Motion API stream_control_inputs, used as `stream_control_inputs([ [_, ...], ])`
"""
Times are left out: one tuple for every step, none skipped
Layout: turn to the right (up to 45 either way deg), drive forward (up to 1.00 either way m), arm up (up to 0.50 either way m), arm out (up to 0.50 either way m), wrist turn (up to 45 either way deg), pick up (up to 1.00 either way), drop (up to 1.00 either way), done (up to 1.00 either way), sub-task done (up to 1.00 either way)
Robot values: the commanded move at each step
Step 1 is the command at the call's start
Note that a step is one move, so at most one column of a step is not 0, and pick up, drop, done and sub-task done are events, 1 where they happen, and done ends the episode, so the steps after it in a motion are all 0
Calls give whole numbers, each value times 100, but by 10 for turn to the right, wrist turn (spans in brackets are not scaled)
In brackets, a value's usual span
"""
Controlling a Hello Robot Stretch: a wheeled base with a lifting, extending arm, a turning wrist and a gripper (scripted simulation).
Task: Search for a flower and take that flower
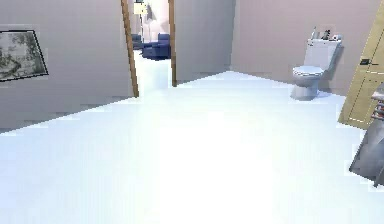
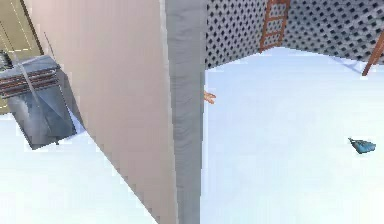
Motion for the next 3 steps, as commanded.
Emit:
stream_control_inputs([
  [270,0,0,0,0,0,0,0,0],
  [0,100,0,0,0,0,0,0,0],
  [30,0,0,0,0,0,0,0,0],
])
